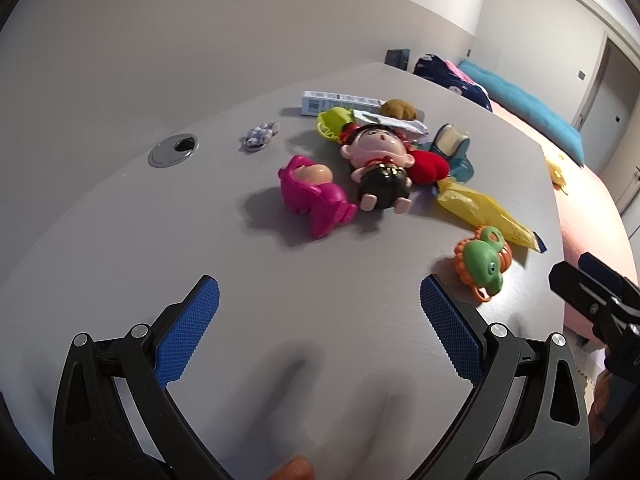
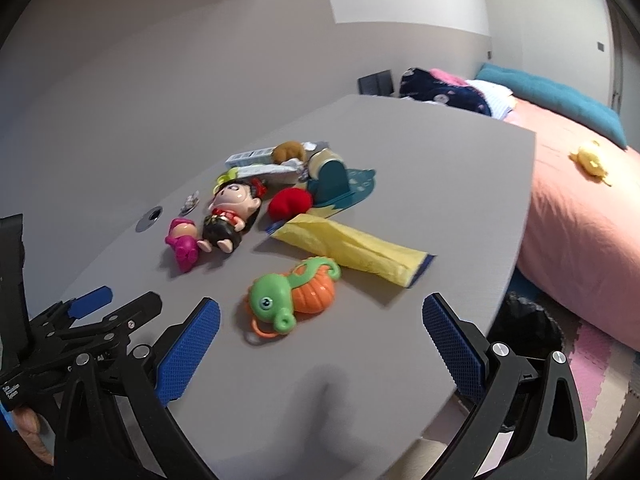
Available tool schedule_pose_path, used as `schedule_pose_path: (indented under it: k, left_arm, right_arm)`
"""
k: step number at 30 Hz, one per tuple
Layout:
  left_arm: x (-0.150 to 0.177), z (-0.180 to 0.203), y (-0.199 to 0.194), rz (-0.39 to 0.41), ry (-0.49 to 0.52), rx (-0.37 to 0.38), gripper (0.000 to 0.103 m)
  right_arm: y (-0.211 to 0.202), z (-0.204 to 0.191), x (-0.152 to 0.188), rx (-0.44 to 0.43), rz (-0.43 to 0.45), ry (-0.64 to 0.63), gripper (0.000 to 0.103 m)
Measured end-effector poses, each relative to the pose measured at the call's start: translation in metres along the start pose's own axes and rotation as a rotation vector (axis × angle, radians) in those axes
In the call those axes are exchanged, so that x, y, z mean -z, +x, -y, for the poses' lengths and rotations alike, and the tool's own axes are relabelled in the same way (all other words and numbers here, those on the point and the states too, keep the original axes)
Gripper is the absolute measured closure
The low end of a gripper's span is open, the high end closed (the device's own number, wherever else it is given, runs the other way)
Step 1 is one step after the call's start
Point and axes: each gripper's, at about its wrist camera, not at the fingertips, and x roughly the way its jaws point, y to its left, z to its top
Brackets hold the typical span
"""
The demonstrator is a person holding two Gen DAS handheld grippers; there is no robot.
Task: Collect trash
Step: 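Grasp the pink figure with the left tool while the right tool grasps the green-orange seahorse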
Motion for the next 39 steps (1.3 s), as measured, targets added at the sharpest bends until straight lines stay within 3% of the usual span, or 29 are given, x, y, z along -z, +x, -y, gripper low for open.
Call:
schedule_pose_path:
  k: [10,22,29,31,35,37,39]
  left_arm:
    - [-0.015,-0.015,0.019,-0.032,-0.021,-0.038,0.006]
    - [-0.044,-0.020,0.056,-0.056,-0.046,-0.053,0.006]
    - [-0.059,-0.023,0.074,-0.054,-0.066,-0.070,0.006]
    - [-0.062,-0.023,0.080,-0.060,-0.072,-0.070,0.009]
    - [-0.066,-0.024,0.090,-0.072,-0.089,-0.069,0.026]
    - [-0.067,-0.022,0.091,-0.064,-0.076,-0.090,0.036]
    - [-0.067,-0.023,0.090,-0.050,-0.081,-0.094,0.054]
  right_arm:
    - [0.039,-0.011,-0.002,-0.053,-0.089,0.004,0.002]
    - [0.076,-0.015,-0.009,-0.008,-0.111,-0.025,0.033]
    - [0.079,-0.008,-0.014,-0.048,-0.102,-0.028,0.038]
    - [0.078,-0.010,-0.014,-0.050,-0.104,-0.046,0.038]
    - [0.077,-0.014,-0.013,-0.073,-0.111,-0.075,0.038]
    - [0.077,-0.016,-0.012,-0.083,-0.115,-0.086,0.038]
    - [0.076,-0.017,-0.011,-0.098,-0.119,-0.091,0.038]
